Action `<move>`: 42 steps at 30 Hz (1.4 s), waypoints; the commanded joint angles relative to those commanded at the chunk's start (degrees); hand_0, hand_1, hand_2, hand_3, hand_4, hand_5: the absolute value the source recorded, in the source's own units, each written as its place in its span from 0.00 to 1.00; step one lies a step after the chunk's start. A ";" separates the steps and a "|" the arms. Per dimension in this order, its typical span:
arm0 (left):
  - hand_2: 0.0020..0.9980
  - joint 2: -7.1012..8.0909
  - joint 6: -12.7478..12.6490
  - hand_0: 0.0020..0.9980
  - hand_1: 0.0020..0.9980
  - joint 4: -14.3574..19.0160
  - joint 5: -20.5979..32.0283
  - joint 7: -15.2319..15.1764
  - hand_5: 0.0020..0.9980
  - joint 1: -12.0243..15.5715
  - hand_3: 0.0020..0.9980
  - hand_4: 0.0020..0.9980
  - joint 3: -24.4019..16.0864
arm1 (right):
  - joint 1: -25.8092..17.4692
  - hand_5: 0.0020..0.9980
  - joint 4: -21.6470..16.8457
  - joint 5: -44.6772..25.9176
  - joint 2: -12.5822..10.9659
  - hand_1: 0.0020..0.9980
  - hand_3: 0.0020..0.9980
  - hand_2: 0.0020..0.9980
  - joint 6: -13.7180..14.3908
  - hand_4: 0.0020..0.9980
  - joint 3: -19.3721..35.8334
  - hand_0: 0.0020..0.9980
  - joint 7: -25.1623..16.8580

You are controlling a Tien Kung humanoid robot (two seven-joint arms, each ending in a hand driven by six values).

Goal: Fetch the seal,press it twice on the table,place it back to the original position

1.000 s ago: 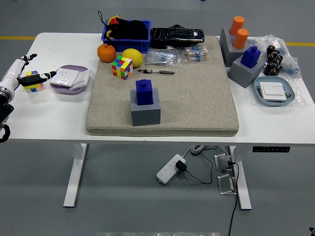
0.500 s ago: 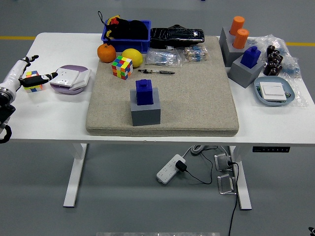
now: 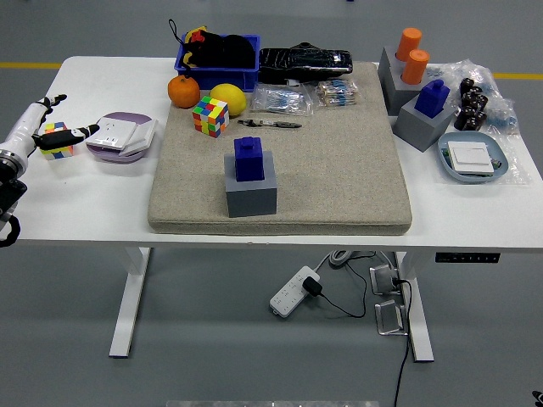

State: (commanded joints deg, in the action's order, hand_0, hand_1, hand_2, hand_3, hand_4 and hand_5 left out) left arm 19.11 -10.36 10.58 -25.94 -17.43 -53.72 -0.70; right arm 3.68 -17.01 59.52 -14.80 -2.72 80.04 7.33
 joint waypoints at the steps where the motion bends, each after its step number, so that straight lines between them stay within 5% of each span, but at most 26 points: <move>1: 0.98 -0.15 0.16 0.94 0.99 -0.13 -0.87 0.33 0.47 0.03 0.94 0.90 -0.69 | -0.01 0.49 0.03 0.03 0.04 0.70 0.66 0.65 -0.04 0.71 0.00 0.80 0.03; 4: 0.98 -0.57 0.59 0.94 0.99 -0.26 -5.49 1.38 0.48 0.23 0.94 0.90 -4.82 | -0.02 0.49 0.05 0.01 0.06 0.70 0.66 0.65 -0.01 0.71 0.18 0.80 0.09; 18: 0.98 -1.49 1.28 0.94 0.99 -0.27 -36.44 5.64 0.47 1.27 0.94 0.89 -37.07 | 0.83 0.49 0.10 0.01 -0.09 0.70 0.66 0.65 0.25 0.71 -0.27 0.80 0.19; 25: 0.98 -1.43 0.45 0.94 0.98 -0.27 -35.72 4.92 0.47 1.46 0.94 0.89 -37.05 | 0.73 0.49 0.23 0.09 -0.30 0.70 0.66 0.65 0.14 0.71 -0.64 0.80 0.26; 34: 0.98 -2.31 0.10 0.93 0.98 -0.27 -41.06 5.53 0.47 2.52 0.94 0.89 -43.02 | 0.94 0.49 -0.01 -0.14 -0.50 0.70 0.66 0.65 0.44 0.71 -1.01 0.80 0.14; 42: 0.98 -3.02 -1.09 0.93 0.98 -0.27 -35.99 4.31 0.47 2.82 0.93 0.89 -37.38 | 0.00 0.49 0.92 0.49 0.25 0.70 0.66 0.65 -0.16 0.71 -0.10 0.80 0.03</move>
State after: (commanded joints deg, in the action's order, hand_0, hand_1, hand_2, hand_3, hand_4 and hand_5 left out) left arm 16.08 -11.45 10.31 -61.93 -13.11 -50.90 -38.09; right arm 3.68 -16.08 60.01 -14.55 -2.88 79.94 7.37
